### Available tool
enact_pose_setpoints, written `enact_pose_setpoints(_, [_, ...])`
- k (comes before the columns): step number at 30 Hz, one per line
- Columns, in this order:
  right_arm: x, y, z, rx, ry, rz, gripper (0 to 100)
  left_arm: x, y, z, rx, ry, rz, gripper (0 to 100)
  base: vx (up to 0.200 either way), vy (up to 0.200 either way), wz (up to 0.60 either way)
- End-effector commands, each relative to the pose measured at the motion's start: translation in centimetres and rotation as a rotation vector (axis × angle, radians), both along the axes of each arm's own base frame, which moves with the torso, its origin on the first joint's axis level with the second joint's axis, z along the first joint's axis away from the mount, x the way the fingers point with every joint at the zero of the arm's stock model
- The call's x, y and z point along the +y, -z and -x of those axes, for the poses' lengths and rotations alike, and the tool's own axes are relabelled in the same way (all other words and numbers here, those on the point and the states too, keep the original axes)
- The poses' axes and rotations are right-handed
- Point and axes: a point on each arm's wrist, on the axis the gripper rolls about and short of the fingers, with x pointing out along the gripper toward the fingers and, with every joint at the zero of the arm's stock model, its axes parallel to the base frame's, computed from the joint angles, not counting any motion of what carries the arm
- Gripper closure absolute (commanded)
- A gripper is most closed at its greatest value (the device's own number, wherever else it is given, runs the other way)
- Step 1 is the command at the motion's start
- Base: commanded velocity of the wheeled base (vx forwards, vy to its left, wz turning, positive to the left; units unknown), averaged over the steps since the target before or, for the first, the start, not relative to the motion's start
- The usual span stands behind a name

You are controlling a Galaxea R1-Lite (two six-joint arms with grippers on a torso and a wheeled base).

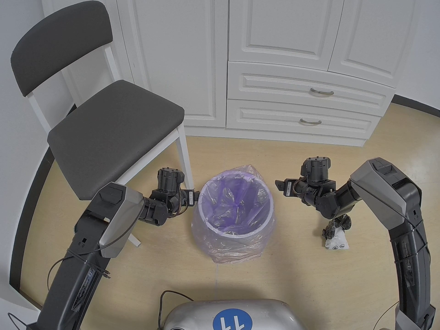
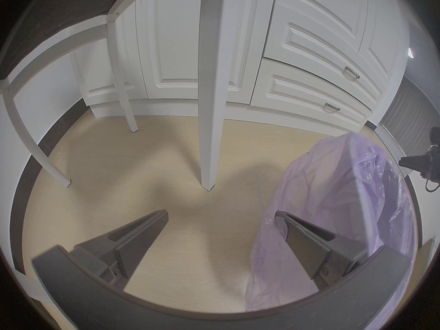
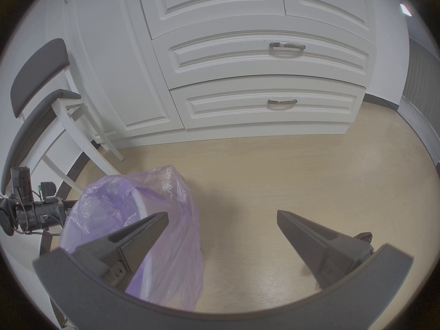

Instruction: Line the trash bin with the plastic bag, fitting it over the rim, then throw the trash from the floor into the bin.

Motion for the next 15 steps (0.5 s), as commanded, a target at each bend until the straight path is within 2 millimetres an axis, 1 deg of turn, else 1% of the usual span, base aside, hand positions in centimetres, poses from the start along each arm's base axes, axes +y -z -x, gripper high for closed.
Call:
enact_pose_setpoints(1, [0.0, -0.2, 0.1, 0.0, -0.001, 0.0, 0, 0.4, 0.6, 0.0, 0.006, -0.015, -0.006, 0, 0.0, 0.0, 0.0])
enact_pose_setpoints(2, [0.0, -0.2, 0.2, 0.001, -0.001, 0.0, 0, 0.5, 0.5, -0.1, 0.005, -0.021, -0.005, 0, 0.0, 0.0, 0.0])
enact_pose_setpoints(3, [0.0, -0.2, 0.3, 0.004, -0.002, -0.001, 0, 1.4, 0.0, -0.2, 0.002, -0.049, -0.008, 0, 0.0, 0.0, 0.0])
enact_pose_setpoints(5, [0.0, -0.3, 0.3, 0.004, -0.001, 0.0, 0, 1.7, -0.2, -0.2, 0.0, -0.06, -0.006, 0, 0.0, 0.0, 0.0])
enact_pose_setpoints(6, [0.1, -0.6, 0.5, 0.003, -0.005, -0.001, 0, 3.0, -1.7, 0.4, 0.012, -0.093, -0.002, 0, 0.0, 0.0, 0.0])
enact_pose_setpoints(8, [0.3, -0.9, 0.7, 0.002, -0.009, 0.001, 0, 3.7, -2.9, 1.4, 0.031, -0.094, -0.006, 0, 0.0, 0.0, 0.0])
enact_pose_setpoints(12, [0.1, -1.1, 2.1, 0.031, -0.022, 0.025, 0, 4.4, -4.0, 3.9, 0.026, -0.074, -0.005, 0, 0.0, 0.0, 0.0])
enact_pose_setpoints(15, [0.3, -2.2, 3.3, 0.004, -0.043, 0.047, 0, 4.6, -5.4, 6.0, 0.003, -0.006, -0.011, 0, 0.0, 0.0, 0.0])
